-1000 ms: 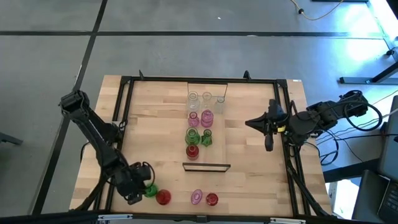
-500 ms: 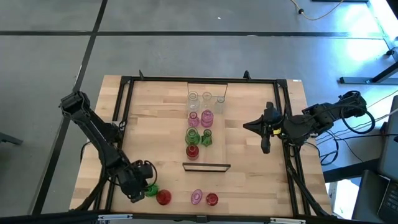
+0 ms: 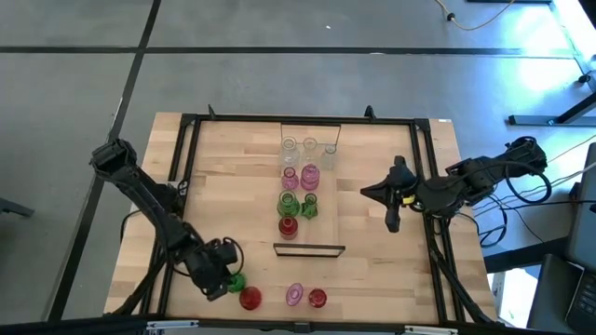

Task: Sort vases onto shelf
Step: Put the green vase on the shelf aligned with the other green vases

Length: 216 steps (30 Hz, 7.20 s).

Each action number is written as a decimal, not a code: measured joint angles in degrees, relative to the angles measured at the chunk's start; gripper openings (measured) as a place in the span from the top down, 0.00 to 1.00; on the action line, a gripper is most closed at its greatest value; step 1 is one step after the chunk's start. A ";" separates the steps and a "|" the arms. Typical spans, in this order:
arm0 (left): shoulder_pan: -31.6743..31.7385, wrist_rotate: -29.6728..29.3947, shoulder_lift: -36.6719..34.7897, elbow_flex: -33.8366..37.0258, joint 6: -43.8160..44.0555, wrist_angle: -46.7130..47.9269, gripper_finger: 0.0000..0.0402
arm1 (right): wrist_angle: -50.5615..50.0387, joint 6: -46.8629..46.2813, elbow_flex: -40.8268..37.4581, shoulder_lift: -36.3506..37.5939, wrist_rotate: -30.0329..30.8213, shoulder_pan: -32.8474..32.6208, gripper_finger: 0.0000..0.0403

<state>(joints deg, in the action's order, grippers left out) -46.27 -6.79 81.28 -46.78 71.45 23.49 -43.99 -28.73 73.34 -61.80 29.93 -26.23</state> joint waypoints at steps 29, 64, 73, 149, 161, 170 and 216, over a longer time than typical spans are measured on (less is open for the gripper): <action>12.53 -6.82 -0.28 0.10 0.15 7.14 0.70 | -1.29 -1.19 0.00 0.02 -1.88 0.01 1.00; 13.68 -3.16 -5.85 0.35 -2.57 14.57 0.99 | -2.56 -0.81 -0.02 -1.77 1.48 0.01 1.00; 14.71 -4.49 -11.76 0.35 -0.78 15.93 0.99 | 3.82 1.08 -0.07 -5.90 0.01 0.01 0.99; 21.24 -14.25 -32.09 0.07 -16.58 -10.03 0.99 | 17.46 14.09 30.08 -46.49 -46.25 20.28 0.26; 22.63 -12.54 -32.13 0.07 -18.18 -11.32 0.99 | 20.91 12.22 30.05 -46.86 -48.35 20.32 0.26; 23.31 -13.26 -32.13 0.07 -19.59 -12.01 0.99 | 21.43 8.85 30.05 -46.86 -47.46 20.76 0.23; 28.84 -17.04 -32.20 0.02 -25.56 -15.70 1.00 | 23.37 9.51 30.05 -46.86 -39.47 20.58 0.41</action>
<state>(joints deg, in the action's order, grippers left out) -17.43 -23.83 49.08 -46.76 45.89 7.78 -20.61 -19.22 103.39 -108.66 -9.54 -5.65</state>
